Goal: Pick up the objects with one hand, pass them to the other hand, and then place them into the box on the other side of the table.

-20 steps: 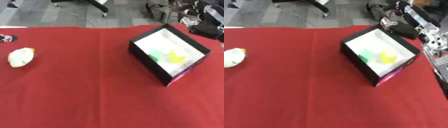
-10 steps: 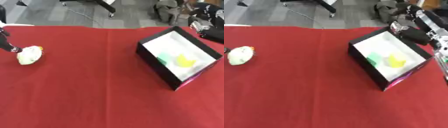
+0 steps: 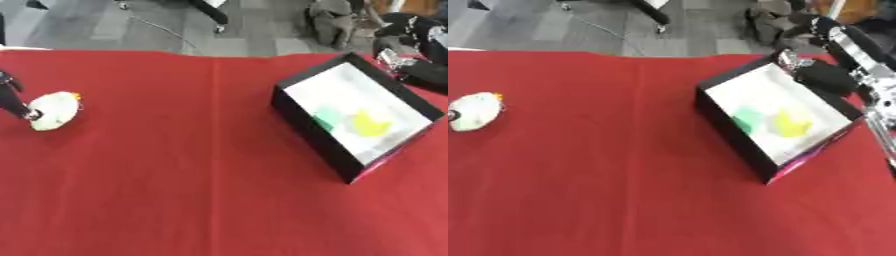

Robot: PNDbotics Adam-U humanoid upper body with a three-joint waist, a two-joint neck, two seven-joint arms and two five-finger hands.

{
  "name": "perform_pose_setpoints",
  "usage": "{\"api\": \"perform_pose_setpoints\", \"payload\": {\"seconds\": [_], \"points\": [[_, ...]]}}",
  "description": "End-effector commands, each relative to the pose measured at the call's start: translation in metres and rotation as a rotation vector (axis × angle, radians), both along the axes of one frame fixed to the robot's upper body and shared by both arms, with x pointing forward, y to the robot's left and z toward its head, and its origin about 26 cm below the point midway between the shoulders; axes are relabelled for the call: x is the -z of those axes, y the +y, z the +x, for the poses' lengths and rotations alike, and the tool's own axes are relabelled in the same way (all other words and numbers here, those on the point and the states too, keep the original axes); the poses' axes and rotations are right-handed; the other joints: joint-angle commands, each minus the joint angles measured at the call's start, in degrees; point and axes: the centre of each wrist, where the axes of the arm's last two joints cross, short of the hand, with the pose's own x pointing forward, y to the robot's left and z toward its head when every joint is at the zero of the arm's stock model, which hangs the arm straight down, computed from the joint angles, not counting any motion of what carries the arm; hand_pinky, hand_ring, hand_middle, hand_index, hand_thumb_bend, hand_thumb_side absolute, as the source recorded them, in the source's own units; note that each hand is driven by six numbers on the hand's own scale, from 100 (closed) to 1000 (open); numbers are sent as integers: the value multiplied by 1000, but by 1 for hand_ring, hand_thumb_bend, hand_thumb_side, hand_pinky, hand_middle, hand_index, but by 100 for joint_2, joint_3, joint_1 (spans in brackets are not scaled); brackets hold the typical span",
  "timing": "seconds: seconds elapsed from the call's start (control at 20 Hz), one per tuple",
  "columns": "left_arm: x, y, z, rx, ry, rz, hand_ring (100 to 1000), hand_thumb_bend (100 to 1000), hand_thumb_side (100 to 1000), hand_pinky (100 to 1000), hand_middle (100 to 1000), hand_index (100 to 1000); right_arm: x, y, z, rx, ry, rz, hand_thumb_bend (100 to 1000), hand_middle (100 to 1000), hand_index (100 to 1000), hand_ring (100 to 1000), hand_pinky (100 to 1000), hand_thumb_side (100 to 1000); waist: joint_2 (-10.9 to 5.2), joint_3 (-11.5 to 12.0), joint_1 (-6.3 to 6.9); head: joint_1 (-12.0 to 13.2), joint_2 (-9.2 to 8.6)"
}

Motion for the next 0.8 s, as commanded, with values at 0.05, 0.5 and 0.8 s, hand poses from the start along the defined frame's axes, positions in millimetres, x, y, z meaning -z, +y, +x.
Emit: {"api": "perform_pose_setpoints", "payload": {"seconds": [0.05, 0.5, 0.8], "points": [[-21, 1, -1, 7, -48, 15, 840, 375, 100, 875, 779, 848, -11, 0, -3, 5, -38, -17, 100, 781, 922, 1000, 1000, 549, -76, -10, 11, 0, -98], [-8, -5, 5, -25, 4, 156, 865, 427, 100, 893, 799, 865, -10, 3, -2, -2, -32, -23, 100, 776, 918, 1000, 1000, 552, -22, -44, 10, 70, -104], [2, -11, 9, -51, -26, 244, 862, 387, 100, 892, 796, 860, -7, 5, -1, -3, -22, -26, 100, 773, 917, 1000, 1000, 556, 2, -57, -4, 118, -121]]}}
